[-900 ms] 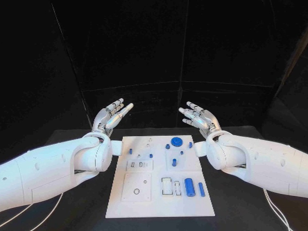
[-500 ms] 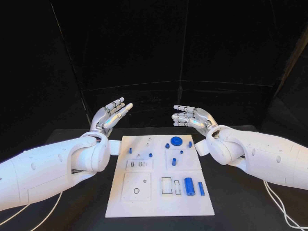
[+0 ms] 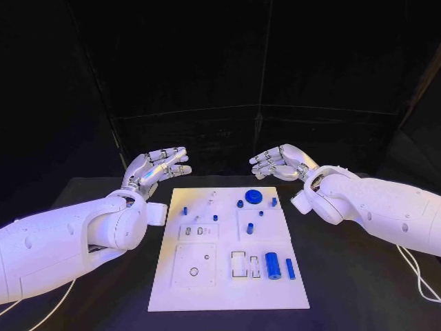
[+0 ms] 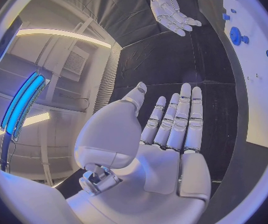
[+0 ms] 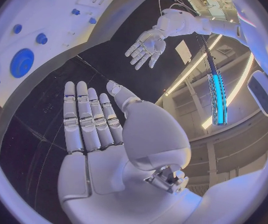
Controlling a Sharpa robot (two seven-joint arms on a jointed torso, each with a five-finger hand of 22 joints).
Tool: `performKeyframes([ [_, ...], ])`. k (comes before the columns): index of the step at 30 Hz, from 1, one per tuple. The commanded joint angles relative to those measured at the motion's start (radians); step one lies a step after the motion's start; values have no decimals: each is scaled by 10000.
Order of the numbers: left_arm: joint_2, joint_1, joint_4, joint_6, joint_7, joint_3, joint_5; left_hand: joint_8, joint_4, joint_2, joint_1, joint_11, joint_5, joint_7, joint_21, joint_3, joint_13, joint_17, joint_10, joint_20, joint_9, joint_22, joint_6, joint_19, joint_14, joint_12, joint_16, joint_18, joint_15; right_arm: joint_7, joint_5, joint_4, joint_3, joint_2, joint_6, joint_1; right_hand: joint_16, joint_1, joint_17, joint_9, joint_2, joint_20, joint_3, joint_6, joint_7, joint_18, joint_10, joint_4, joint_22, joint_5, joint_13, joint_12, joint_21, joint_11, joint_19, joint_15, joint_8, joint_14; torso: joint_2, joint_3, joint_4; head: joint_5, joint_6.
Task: Assemble the parts on the task board
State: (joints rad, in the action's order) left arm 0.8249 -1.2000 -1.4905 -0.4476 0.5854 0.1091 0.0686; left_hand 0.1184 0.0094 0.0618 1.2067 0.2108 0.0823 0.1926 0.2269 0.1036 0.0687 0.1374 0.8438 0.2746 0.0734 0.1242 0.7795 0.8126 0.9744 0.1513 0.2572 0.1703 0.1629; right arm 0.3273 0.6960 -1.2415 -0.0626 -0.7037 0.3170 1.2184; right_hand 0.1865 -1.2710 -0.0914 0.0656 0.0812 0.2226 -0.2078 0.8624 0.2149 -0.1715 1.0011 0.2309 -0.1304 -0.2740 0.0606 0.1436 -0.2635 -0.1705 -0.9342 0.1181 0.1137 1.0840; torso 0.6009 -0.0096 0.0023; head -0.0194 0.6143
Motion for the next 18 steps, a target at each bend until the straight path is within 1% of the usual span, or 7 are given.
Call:
performKeyframes([
  [1, 86, -38, -187, 869, 43, -4, -256, 217, -93, 15, 127, -135, 33, 535, 121, 8, 8, 147, 459, -140, 2, 26, 489, 511, 483, 226, 280, 141, -170, -410, 1926, -4, 8, 4, -51, 128, 580, 122, -461, 36, -458, -616, -218, 1265, -237, -94, 1473, 344, -605, -498, 46, -1, -1268, 457, -1306, -635, 94, 2010, 332, -38, -19, -9, -37],
  [3, 185, -47, -397, 994, -45, -3, -301, 324, -175, 8, 214, -237, 35, 453, 153, 29, 2, 290, 772, -254, -27, 17, 736, 860, 795, 346, 437, 141, -293, -684, 2620, -51, 10, 11, -28, 209, 1037, 136, -777, 28, -523, -835, -192, 1438, -304, -97, 1806, 371, -935, -426, 62, -34, -1839, 609, -1614, -823, 62, 2580, 461, -54, -9, -15, -66],
  [5, 273, -50, -604, 1005, -125, -3, -320, 353, -269, -17, 301, -277, 32, 412, 154, 52, -4, 375, 914, -315, -49, 4, 840, 1043, 942, 380, 507, 140, -350, -1151, 3277, -151, 12, 13, 110, 257, 1495, 129, -1074, 25, -563, -982, -171, 1551, -366, -98, 2016, 394, -1215, -409, 79, -59, -2319, 710, -1865, -960, 34, 3027, 530, -66, 6, -18, -94],
  [7, 384, -52, -835, 1024, -198, -3, -348, 365, -552, -169, 617, -323, 26, 402, 176, 92, -9, 470, 1011, -380, -63, 2, 911, 1248, 1124, 393, 616, 143, -412, -1706, 3994, -276, 14, 22, 110, 293, 2000, 155, -1482, 18, -592, -1147, -214, 1696, -459, -80, 2219, 410, -1600, -464, 83, -149, -2931, 756, -1982, -1097, -22, 3248, 613, -87, 0, -4, -115],
  [11, 613, -55, -1284, 968, -319, -3, -595, 348, -874, -319, 940, -342, -29, 387, 105, 102, -22, 548, 1081, -424, -78, -45, 964, 1384, 1116, 366, 622, 127, -434, -2901, 5781, -575, 17, 54, -153, 354, 2869, 231, -2213, 17, -748, -1256, -294, 1811, -480, -62, 2405, 444, -2166, -305, 98, -332, -3802, 858, -1971, -1181, -165, 3484, 754, -116, -3, -4, -155],
  [14, 682, -71, -1433, 932, -389, -3, -685, 322, -1043, -387, 1106, -342, -83, 401, 76, 95, -26, 595, 1094, -443, -84, -65, 958, 1462, 1134, 347, 650, 126, -446, -3427, 6854, -714, 19, 107, -355, 373, 3196, 163, -2549, 9, -966, -1283, -340, 1794, -504, -79, 2299, 539, -2417, -107, 77, -520, -4165, 852, -1823, -1205, -277, 3397, 823, -113, 15, -32, -149],
  [18, 723, -161, -1544, 898, -463, -3, -746, 309, -1150, -405, 1211, -342, -106, 402, 67, 94, -27, 623, 1104, -457, -83, -73, 962, 1538, 1125, 338, 660, 125, -454, -3953, 7930, -848, 22, 195, -515, 398, 3748, 231, -2990, 18, -1103, -1303, -362, 1778, -552, -102, 2189, 483, -2741, 32, 81, -681, -4707, 870, -1935, -1248, -382, 3704, 941, -117, 30, -31, -197],
])
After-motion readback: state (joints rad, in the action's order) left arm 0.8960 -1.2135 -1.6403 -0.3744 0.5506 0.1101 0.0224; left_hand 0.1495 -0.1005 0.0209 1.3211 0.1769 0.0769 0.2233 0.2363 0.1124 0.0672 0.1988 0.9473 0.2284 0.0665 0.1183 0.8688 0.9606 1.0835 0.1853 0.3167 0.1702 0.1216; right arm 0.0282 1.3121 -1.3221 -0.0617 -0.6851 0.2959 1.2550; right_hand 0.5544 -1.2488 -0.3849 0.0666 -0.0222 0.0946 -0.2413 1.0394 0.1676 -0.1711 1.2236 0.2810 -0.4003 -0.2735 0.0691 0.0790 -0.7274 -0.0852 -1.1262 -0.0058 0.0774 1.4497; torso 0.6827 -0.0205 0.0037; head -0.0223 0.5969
